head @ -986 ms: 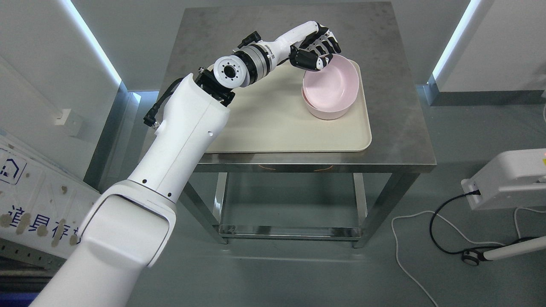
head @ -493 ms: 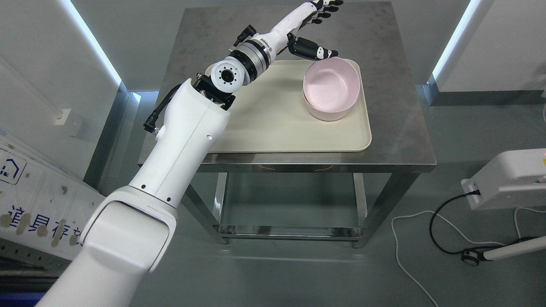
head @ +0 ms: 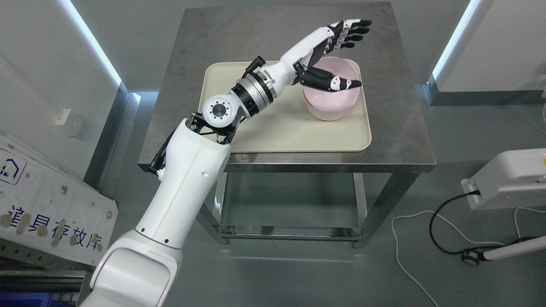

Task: Stack pink IKEA bowls on left shelf middle
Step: 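Reach the left hand into the stacked bowls and grip the rims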

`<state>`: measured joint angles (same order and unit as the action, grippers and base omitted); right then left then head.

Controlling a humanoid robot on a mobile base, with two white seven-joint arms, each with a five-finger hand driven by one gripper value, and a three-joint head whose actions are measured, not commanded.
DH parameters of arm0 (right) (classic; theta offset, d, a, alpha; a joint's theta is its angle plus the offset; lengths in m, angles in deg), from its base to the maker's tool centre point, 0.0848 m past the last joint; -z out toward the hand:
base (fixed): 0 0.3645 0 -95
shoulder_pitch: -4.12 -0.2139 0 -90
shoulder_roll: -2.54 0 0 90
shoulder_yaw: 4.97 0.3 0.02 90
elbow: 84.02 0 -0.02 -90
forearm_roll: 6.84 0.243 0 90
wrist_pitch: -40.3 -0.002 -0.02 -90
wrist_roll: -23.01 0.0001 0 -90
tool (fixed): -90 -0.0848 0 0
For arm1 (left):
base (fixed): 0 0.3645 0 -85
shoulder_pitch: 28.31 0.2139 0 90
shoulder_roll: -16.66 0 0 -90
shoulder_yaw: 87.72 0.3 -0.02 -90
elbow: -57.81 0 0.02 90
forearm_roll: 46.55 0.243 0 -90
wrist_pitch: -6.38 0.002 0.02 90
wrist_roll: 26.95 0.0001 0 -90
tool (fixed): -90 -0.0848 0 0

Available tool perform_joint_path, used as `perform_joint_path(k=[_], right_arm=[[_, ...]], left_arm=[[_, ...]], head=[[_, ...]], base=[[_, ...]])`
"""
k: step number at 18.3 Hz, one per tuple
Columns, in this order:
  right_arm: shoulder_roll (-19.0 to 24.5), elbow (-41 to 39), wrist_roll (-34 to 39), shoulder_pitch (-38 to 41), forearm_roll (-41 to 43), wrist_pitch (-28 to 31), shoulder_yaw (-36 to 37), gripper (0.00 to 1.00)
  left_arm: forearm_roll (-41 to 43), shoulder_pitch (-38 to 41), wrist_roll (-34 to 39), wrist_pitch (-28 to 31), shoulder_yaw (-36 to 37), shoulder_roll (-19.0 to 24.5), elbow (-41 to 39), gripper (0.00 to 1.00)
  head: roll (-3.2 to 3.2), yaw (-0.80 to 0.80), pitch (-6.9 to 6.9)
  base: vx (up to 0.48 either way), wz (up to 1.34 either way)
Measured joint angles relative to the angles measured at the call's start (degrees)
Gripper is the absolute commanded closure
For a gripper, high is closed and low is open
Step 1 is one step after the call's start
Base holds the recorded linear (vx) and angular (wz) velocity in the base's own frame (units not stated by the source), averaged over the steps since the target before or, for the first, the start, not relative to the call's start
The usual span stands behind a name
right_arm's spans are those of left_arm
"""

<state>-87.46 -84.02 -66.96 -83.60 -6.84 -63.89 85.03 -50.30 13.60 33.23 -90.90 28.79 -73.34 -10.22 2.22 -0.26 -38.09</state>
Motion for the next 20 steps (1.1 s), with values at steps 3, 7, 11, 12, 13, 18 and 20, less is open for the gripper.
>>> perform_joint_path(k=[3,7,11,12,13,18,20], right_arm=[[0.0,0.0,0.0,0.0,0.0,0.0,0.0,0.00],[0.0,0.0,0.0,0.0,0.0,0.0,0.0,0.00],[0.0,0.0,0.0,0.0,0.0,0.0,0.0,0.00],[0.0,0.0,0.0,0.0,0.0,0.0,0.0,0.00],[0.0,0.0,0.0,0.0,0.0,0.0,0.0,0.00],[0.0,0.0,0.0,0.0,0.0,0.0,0.0,0.00],[0.0,0.0,0.0,0.0,0.0,0.0,0.0,0.00]], left_arm=[[7.2,3.8,-0.7,-0.4,0.0,0.0,-3.8,0.22],[18.0,6.3,-0.9,3.9,-0.5,0.0,-7.7,0.25],[26.2,6.0,-1.0,8.9,-0.9,0.0,-10.2,0.36],[28.0,5.9,-1.0,9.5,-1.0,0.0,-10.7,0.36],[29.6,5.9,-1.0,9.8,-1.1,0.0,-11.1,0.36],[37.7,5.7,-1.9,10.2,-1.2,0.0,-12.9,0.36],[41.1,5.6,-3.4,10.2,-1.0,0.0,-13.4,0.37]], head=[[0.00,0.00,0.00],[0.00,0.00,0.00],[0.00,0.00,0.00],[0.00,0.00,0.00],[0.00,0.00,0.00],[0.00,0.00,0.00],[0.00,0.00,0.00]], base=[[0.000,0.00],[0.000,0.00],[0.000,0.00],[0.000,0.00],[0.000,0.00],[0.000,0.00],[0.000,0.00]])
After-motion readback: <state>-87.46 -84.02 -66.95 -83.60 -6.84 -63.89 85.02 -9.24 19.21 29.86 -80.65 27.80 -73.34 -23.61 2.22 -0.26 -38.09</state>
